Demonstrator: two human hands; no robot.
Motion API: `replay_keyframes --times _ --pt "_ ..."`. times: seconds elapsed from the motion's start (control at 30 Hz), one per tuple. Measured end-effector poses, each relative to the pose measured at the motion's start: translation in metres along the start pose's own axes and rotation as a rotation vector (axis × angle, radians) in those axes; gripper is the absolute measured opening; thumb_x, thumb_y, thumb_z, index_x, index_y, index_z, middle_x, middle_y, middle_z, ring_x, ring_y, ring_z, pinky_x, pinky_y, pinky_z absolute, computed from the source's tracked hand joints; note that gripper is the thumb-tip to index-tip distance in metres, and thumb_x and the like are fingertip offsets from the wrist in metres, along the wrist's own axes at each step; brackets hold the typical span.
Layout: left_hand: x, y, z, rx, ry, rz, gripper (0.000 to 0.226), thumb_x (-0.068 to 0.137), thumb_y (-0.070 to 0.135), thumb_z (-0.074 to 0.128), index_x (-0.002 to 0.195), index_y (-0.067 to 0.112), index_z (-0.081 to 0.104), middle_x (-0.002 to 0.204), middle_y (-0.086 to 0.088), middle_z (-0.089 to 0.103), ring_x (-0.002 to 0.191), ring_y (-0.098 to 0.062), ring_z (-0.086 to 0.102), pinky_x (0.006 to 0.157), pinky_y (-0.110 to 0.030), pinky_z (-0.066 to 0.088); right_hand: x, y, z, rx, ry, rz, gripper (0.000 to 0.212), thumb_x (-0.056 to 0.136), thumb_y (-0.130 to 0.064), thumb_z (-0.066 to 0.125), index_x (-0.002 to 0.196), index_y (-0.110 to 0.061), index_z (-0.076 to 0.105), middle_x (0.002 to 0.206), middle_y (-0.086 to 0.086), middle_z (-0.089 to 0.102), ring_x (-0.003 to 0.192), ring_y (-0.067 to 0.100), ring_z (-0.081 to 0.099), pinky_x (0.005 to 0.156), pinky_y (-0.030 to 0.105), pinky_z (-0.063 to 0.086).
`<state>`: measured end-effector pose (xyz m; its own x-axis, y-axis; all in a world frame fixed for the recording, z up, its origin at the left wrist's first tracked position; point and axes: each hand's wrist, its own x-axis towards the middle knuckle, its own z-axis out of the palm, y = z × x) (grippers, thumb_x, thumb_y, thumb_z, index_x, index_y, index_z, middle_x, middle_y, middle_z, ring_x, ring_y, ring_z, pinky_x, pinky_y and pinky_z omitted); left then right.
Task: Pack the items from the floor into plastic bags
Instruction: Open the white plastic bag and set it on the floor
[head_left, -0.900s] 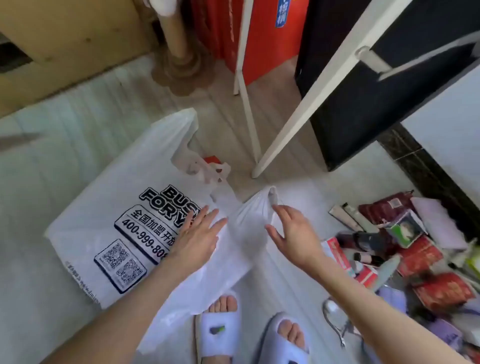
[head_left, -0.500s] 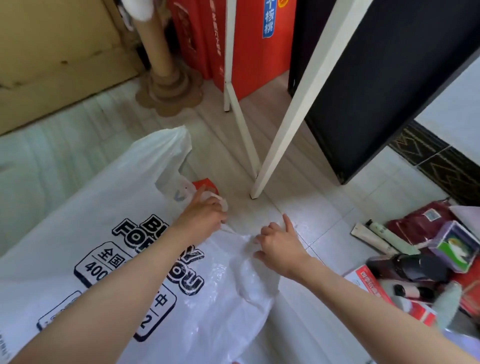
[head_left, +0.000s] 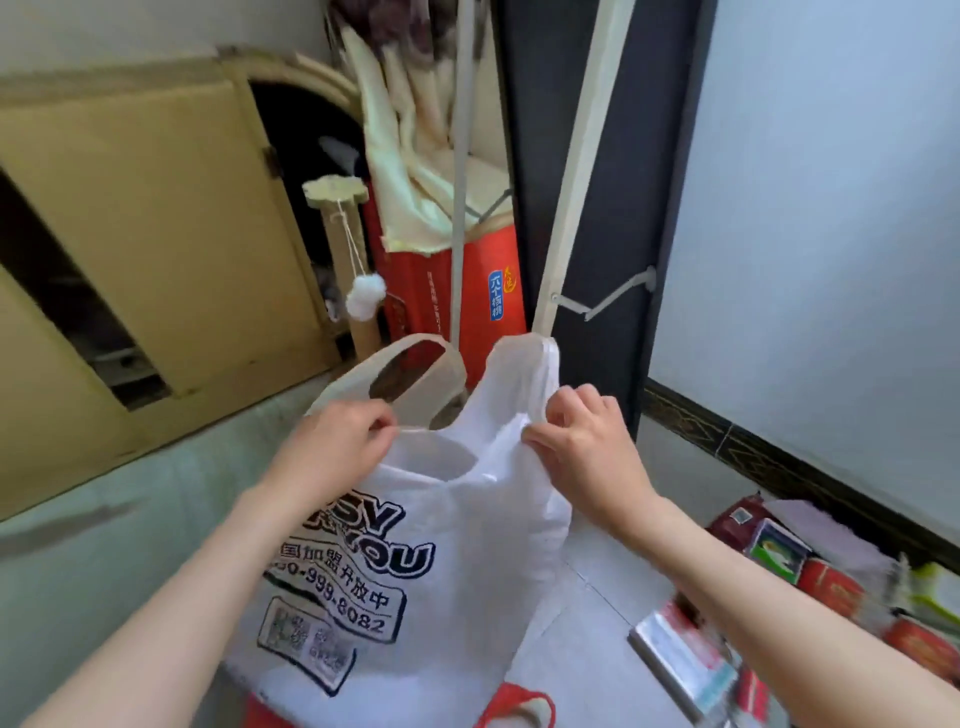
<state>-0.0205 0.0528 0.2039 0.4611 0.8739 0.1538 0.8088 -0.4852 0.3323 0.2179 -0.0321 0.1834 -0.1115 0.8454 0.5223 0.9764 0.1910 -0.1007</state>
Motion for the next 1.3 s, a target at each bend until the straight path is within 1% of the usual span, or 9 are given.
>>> replay_keyframes --times 0.13,0.2,0.3,0.5,0.63,0.77,0.9,1.07,1.3 --pt "-0.033 0.049 -0.058 -0.173 0.174 -0.042 0.013 0.089 0.02 0.055 0.092 0.016 0.067 0.09 0.001 0.067 0.085 -0.017 0.06 0.08 -0.033 0.049 0.013 -0.024 -0.071 0.013 0.065 0.188 0.005 0.085 -0.013 0.06 0.089 -0.01 0.064 0.084 0.009 0.054 0.068 0.031 0.057 0.051 0.031 0.038" --pt "-0.046 0.074 -0.07 -0.28 0.23 -0.061 0.011 0.087 0.018 0.057 0.089 0.014 0.068 0.086 0.001 0.067 0.085 -0.017 0.061 0.081 -0.03 0.048 0.011 -0.038 -0.1 0.232 0.095 0.424 0.029 0.092 -0.031 0.051 0.113 -0.011 0.052 0.11 0.01 0.054 0.091 0.032 0.059 0.07 0.035 0.043" --pt "-0.061 0.11 -0.068 -0.366 0.274 -0.057 0.01 0.085 0.017 0.06 0.085 0.014 0.07 0.083 -0.001 0.07 0.083 -0.017 0.064 0.081 -0.031 0.049 0.0 -0.055 -0.126 0.498 0.131 0.627 0.068 0.081 -0.048 0.062 0.13 -0.008 0.036 0.131 0.01 0.044 0.117 0.026 0.049 0.094 0.035 0.04" --pt "-0.075 0.153 -0.059 -0.501 0.248 0.025 0.008 0.083 0.019 0.062 0.077 0.022 0.067 0.077 0.007 0.069 0.079 -0.008 0.064 0.078 -0.026 0.049 -0.013 -0.051 -0.13 0.506 0.152 0.692 0.077 0.081 -0.019 0.064 0.142 -0.01 0.017 0.139 0.017 0.031 0.126 0.035 0.039 0.106 0.04 0.034" --pt "-0.073 0.158 -0.06 -0.542 0.235 0.033 0.008 0.083 0.02 0.063 0.077 0.021 0.068 0.077 0.01 0.069 0.075 -0.001 0.062 0.067 -0.011 0.044 -0.016 -0.04 -0.12 0.485 0.105 0.699 0.079 0.083 -0.018 0.061 0.146 -0.015 0.013 0.14 0.016 0.029 0.128 0.034 0.035 0.107 0.039 0.032" --pt "-0.067 0.154 -0.057 -0.64 0.21 0.002 0.008 0.084 0.02 0.063 0.078 0.02 0.069 0.075 0.009 0.07 0.068 0.003 0.061 0.064 -0.01 0.045 -0.008 -0.033 -0.108 0.514 0.116 0.719 0.067 0.086 -0.012 0.054 0.144 -0.016 0.021 0.133 0.015 0.039 0.117 0.032 0.047 0.099 0.038 0.04" --pt "-0.058 0.148 -0.054 -0.667 0.226 -0.02 0.007 0.085 0.018 0.062 0.082 0.018 0.068 0.08 0.008 0.07 0.076 -0.002 0.063 0.071 -0.017 0.046 -0.001 -0.022 -0.103 0.631 0.138 0.805 0.036 0.089 -0.007 0.047 0.125 -0.012 0.05 0.102 0.008 0.064 0.093 0.022 0.058 0.077 0.026 0.041" --pt "-0.045 0.127 -0.047 -0.707 0.343 -0.155 0.009 0.087 0.008 0.057 0.091 0.016 0.057 0.09 0.004 0.062 0.091 -0.015 0.059 0.081 -0.029 0.046 0.001 -0.01 -0.109 0.752 0.196 0.817 0.022 0.089 -0.014 0.052 0.102 -0.01 0.069 0.098 0.005 0.07 0.091 0.015 0.06 0.081 0.024 0.043" --pt "-0.052 0.108 -0.049 -0.755 0.712 -0.29 0.024 0.085 -0.008 0.045 0.099 0.012 0.04 0.101 -0.002 0.047 0.097 -0.025 0.052 0.078 -0.035 0.04 0.008 0.001 -0.114 0.936 0.255 0.879 0.014 0.087 -0.018 0.054 0.08 -0.021 0.066 0.085 0.002 0.069 0.09 0.021 0.063 0.088 0.039 0.05"
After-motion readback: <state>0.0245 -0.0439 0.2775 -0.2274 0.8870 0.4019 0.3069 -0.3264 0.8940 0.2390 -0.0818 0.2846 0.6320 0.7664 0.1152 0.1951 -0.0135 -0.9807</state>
